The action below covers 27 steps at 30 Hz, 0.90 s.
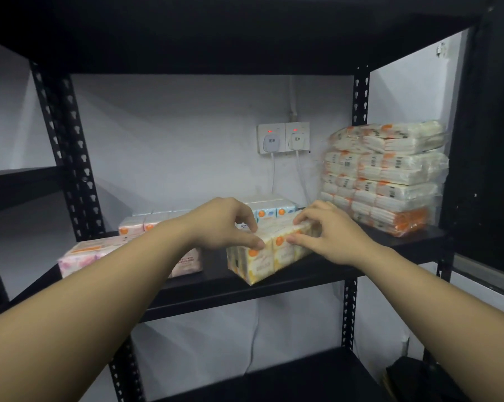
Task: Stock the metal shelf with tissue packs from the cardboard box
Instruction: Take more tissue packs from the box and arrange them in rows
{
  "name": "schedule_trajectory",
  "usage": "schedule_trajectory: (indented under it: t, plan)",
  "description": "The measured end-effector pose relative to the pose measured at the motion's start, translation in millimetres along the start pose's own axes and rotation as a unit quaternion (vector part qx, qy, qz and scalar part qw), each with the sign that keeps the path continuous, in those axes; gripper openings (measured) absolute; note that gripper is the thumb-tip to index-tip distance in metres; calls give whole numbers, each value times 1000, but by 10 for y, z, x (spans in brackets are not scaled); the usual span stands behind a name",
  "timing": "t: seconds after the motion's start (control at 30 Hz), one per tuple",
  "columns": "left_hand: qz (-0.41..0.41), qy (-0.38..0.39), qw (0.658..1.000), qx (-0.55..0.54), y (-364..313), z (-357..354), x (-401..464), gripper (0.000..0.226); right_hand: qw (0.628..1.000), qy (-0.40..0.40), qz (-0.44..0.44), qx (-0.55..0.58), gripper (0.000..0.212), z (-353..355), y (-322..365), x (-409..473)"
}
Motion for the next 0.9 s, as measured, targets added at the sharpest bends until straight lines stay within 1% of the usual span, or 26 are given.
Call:
schedule_trajectory:
  t: [0.07,0.17,0.2,0.27,0.33,0.43,0.57,0.73,0.83,0.9]
  plan:
    - [7,-36,999,24,47,42,-56,44,1000,6,6,-2,51,-51,80,1]
    - [21,-80,996,43,168,52,-187,55,999,32,43,-5,72,-215,274,34]
    - [33,-83,995,52,238,53,-245,62,998,38,50,-20,77,-286,329,60]
    - [73,-71,992,76,414,54,-379,76,996,41,50,-60,81,-415,385,123]
    - [116,-58,985,114,636,34,-527,81,995,41,39,-84,83,-500,384,183]
    - [147,-62,977,144,916,-30,-726,82,994,42,33,-100,82,-583,365,277]
    - [136,-90,979,122,1054,-73,-837,78,992,45,22,-113,77,-677,376,440]
    - [125,-85,985,88,1111,-7,-863,72,991,42,6,-124,75,-751,383,562]
    - [146,-88,981,89,1237,91,-956,66,990,39,-5,-138,77,-787,377,591]
    - [170,-83,977,97,1346,159,-1059,70,989,43,-13,-144,78,-800,387,611]
Point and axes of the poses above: each hand's wrist, its own x-axis towards the middle knuckle, its own z-axis out of the back of the hand, y = z × x, the point moved 2 cm from there along x, towards the middle knuckle, and after that the axes turned 3 degrees about z, right-handed, at the moved point
